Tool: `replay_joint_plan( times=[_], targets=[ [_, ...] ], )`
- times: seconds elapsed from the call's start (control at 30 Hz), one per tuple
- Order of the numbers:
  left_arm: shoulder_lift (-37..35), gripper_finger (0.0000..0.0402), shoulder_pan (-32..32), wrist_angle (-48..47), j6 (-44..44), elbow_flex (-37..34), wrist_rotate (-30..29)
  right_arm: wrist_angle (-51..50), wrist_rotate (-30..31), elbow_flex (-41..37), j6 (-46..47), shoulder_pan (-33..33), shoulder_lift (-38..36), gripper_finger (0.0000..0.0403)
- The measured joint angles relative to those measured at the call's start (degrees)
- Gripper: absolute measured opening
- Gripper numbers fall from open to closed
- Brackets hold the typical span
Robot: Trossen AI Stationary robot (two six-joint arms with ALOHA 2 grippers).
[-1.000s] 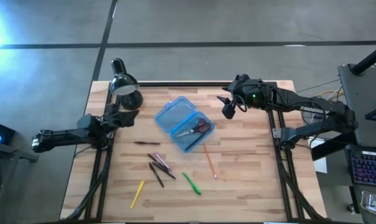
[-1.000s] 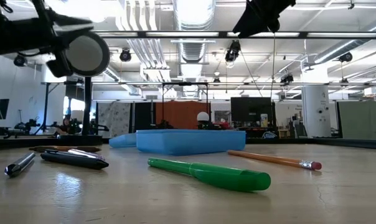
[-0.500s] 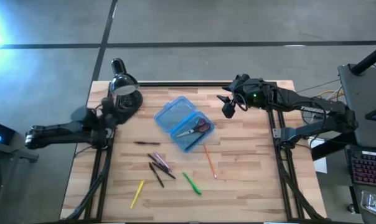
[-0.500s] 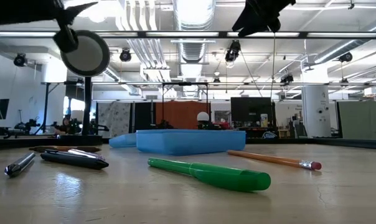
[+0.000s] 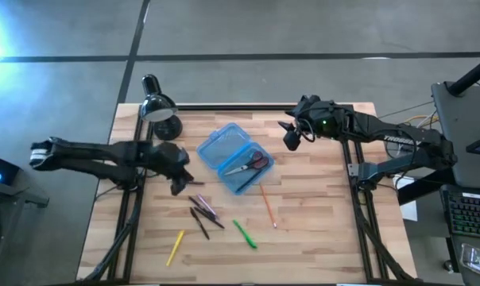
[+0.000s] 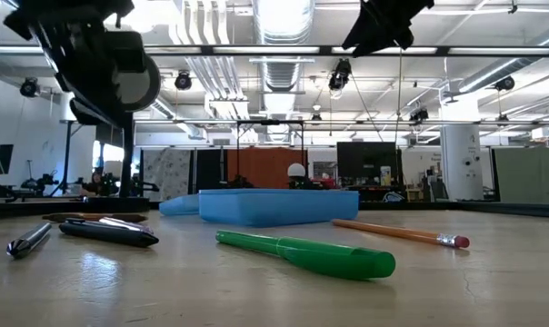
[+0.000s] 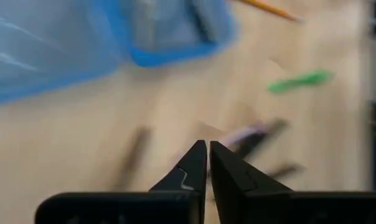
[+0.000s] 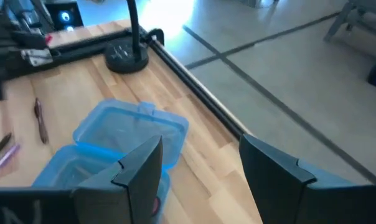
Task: Pick & place school supplies into a supply box
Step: Put the brown pen into the supply box
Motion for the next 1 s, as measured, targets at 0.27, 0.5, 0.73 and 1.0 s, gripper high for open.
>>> replay_joint_plan(
  times=[0.27, 0.5, 0.73, 1.0],
  targets=[
    [9.8, 0.0001, -2.2, 1.3, 1.8, -1.4, 6.7, -3.5, 1.5, -0.5, 0.8, 0.0, 0.0, 0.0206],
    [11.1, 0.0001, -3.9, 1.2, 3.0, 1.6, 2.2, -4.3, 1.5, -0.6, 0.5, 0.0, 0.0, 0.0206],
    [12.7, 0.0, -3.9, 4.9, 0.2, 1.4, 12.4, -4.3, 1.5, -1.1, -1.8, -0.5, 0.0, 0.0206],
    [19.7, 0.0, -3.9, 16.7, -7.2, 1.1, 22.8, -4.4, 1.5, -1.4, -2.2, -1.8, 0.0, 0.0205]
  ],
)
